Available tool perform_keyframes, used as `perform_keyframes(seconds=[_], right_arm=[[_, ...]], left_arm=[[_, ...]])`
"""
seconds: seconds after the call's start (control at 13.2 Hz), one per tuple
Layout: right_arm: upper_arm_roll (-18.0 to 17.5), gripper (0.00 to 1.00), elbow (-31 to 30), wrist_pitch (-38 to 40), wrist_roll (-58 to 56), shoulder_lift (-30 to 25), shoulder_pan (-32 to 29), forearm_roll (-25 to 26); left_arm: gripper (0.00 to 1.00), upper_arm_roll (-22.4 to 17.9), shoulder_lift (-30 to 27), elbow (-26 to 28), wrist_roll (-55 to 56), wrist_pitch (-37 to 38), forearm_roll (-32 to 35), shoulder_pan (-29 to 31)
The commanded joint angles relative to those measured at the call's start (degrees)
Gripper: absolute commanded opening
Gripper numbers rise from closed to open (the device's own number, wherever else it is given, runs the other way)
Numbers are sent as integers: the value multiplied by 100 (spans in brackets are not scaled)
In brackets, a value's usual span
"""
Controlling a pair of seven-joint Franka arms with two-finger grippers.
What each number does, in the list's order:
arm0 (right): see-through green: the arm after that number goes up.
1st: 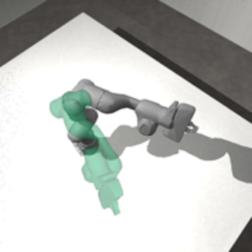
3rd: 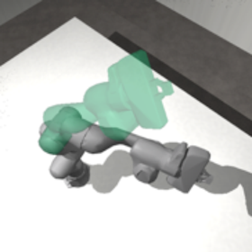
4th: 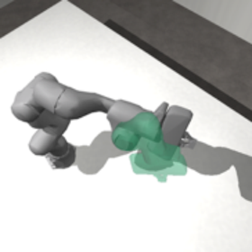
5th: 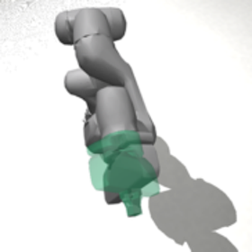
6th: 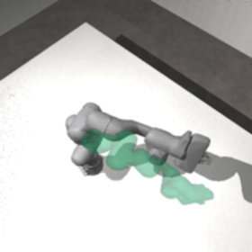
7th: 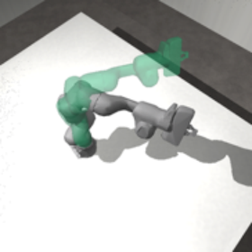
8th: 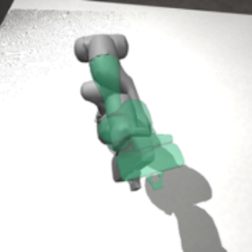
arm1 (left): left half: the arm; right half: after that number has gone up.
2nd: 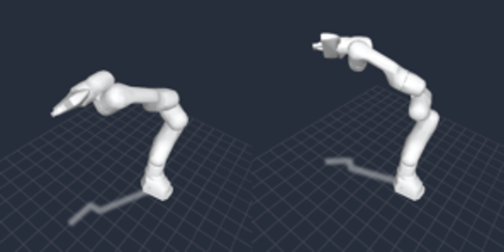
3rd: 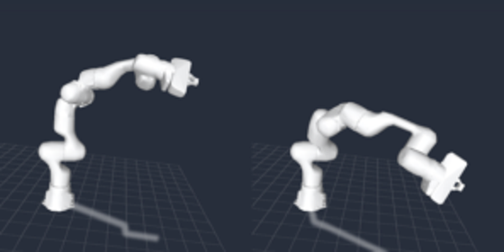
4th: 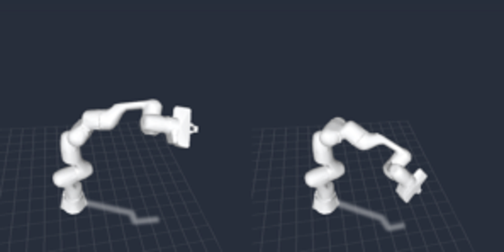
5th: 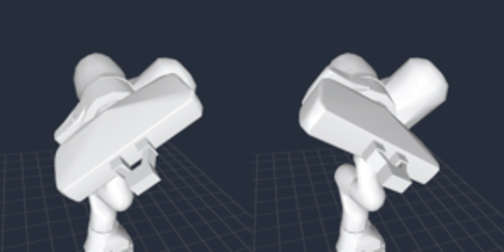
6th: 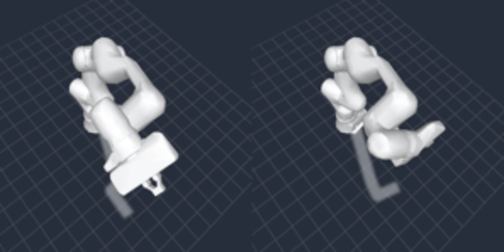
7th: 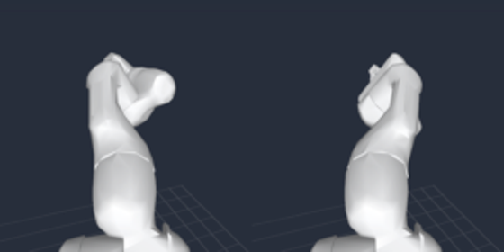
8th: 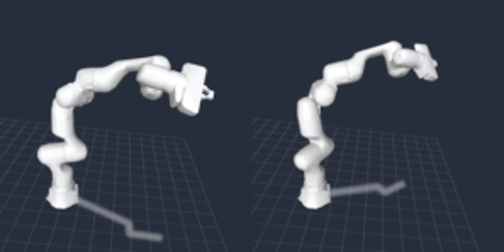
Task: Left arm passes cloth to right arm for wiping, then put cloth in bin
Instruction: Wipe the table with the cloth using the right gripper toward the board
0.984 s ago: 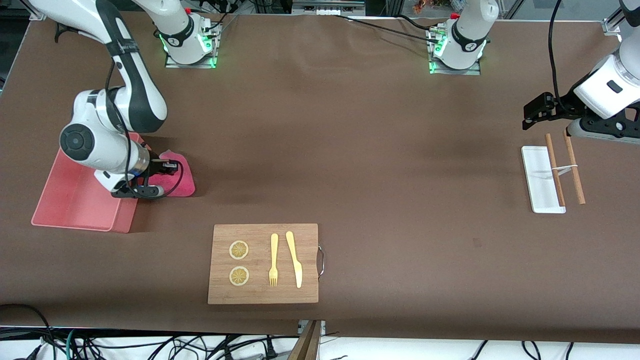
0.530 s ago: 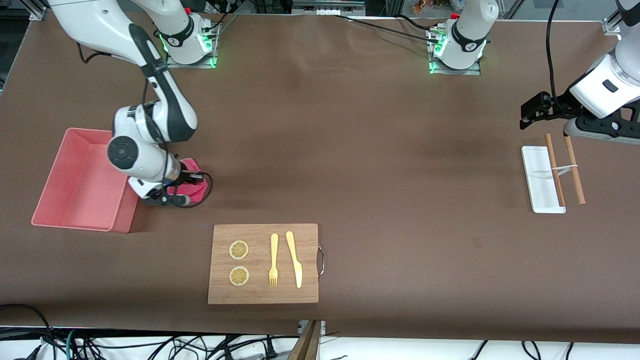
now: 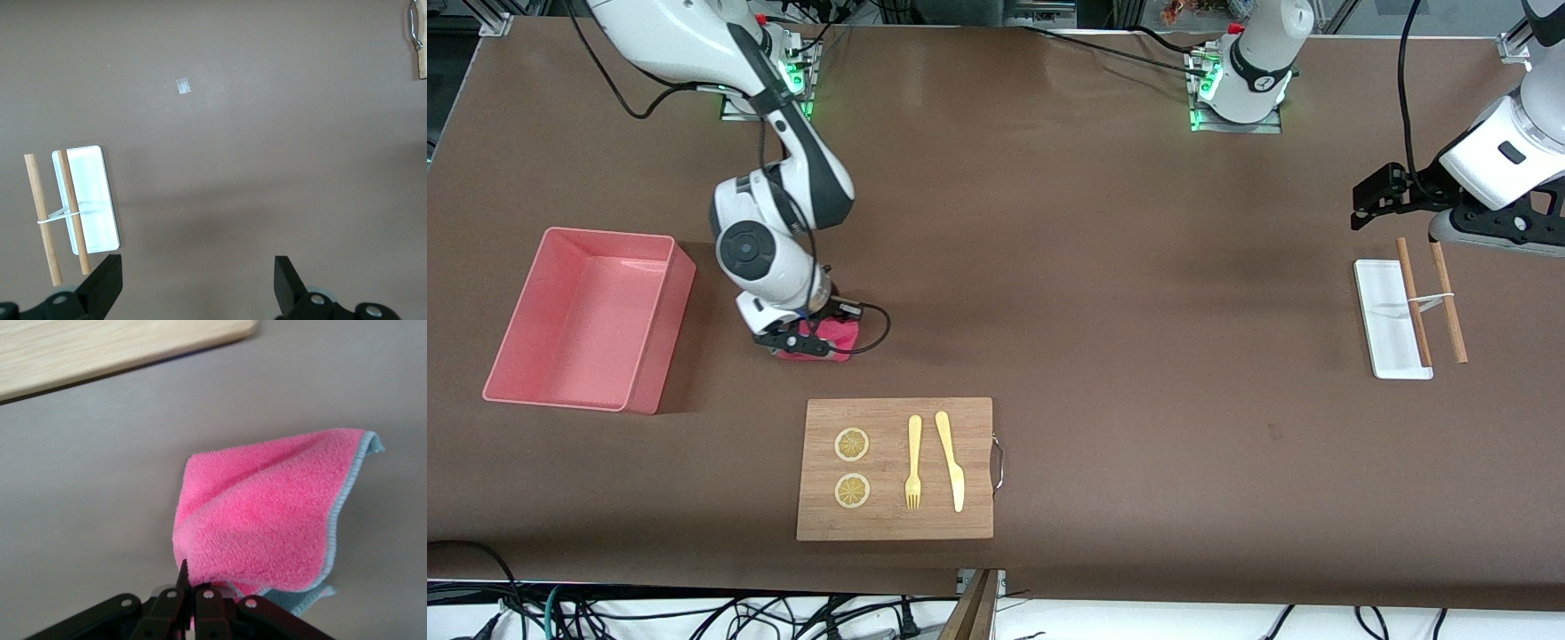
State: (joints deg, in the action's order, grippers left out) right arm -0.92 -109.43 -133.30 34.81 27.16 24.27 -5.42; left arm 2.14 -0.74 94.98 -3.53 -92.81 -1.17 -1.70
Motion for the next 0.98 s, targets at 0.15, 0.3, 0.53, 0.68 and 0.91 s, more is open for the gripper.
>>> perform_keyframes(seconds=[0.15,0.3,0.53,0.68,0.91], right_arm=[[40,0,834,102,1192,394,788,-863],[40,0,1220,190,1658,491,1043,-1162],[48,0,1975,1030,1924,500,1080,-1549],[66,0,2268,1665,1837,492,887,-1603],[75,0,1761,1633,1266,448,650,-1550]], left_arm=[[100,14,-31,-50,-86,70,91,-6],[100,14,-31,-50,-86,88,91,-6],[100,14,-31,-50,-95,88,91,-6],[100,14,-31,-50,-86,97,91,-6],[100,14,-31,-58,-86,105,91,-6]])
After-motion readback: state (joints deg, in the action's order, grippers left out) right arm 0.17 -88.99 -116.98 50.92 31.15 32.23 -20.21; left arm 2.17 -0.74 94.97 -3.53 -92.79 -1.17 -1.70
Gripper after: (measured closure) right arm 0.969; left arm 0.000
